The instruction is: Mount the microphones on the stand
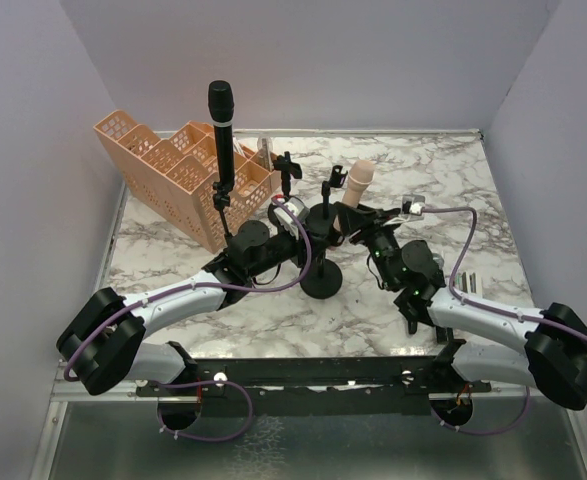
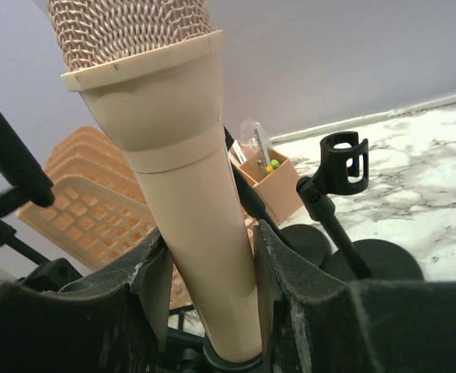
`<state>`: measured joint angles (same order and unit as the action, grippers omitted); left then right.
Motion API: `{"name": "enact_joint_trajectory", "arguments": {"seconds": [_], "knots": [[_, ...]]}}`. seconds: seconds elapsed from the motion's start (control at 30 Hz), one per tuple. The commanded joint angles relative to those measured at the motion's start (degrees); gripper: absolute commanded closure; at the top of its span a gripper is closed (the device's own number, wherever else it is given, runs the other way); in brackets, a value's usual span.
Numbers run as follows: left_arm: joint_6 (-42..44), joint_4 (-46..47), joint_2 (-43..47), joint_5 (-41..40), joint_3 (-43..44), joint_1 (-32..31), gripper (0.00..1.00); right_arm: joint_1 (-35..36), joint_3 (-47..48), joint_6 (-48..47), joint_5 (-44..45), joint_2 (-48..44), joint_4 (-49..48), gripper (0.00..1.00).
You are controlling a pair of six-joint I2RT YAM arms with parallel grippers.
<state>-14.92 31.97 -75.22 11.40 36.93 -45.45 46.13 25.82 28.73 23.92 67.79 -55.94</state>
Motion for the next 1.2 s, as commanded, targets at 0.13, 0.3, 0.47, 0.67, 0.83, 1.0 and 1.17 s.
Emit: {"name": "enact_joint_trajectory", "arguments": {"seconds": [0.13,0.3,0.47,0.67,0.83,1.0,1.17], "knots": [[-0.6,-2.5,-2.5,-2.3,-0.3,-0.5,1.00,6.3,2.3,-7.2,-16.3,0.3,25.0,0.99],[-0.6,-2.6,-2.5,-2.4,-0.7,-0.5,1.00,6.2,3.2,-9.1,-15.8,-0.9,27.5,0.99],[-0.4,-2.7,-2.5,-2.5,-0.5,-0.5,1.00,6.2,5.0,-7.4,-14.2,-2.1,30.9,0.98],[0.2,-3.0,-2.0,-4.6,-0.4,-0.5,1.00,6.2,8.8,-3.0,-7.3,-6.7,37.4,0.57],[2.1,-4.7,0.7,-11.7,-0.4,-0.5,1.00,6.2,10.4,-3.3,-3.1,-13.5,40.6,0.44],[4.8,-8.7,3.4,-20.5,0.2,-0.5,1.00,6.2,10.4,-4.4,-4.4,-18.9,41.1,0.39],[7.1,-15.3,4.8,-25.8,2.1,-0.6,1.00,6.2,9.4,-4.3,-4.3,-22.1,41.3,0.39]]}}
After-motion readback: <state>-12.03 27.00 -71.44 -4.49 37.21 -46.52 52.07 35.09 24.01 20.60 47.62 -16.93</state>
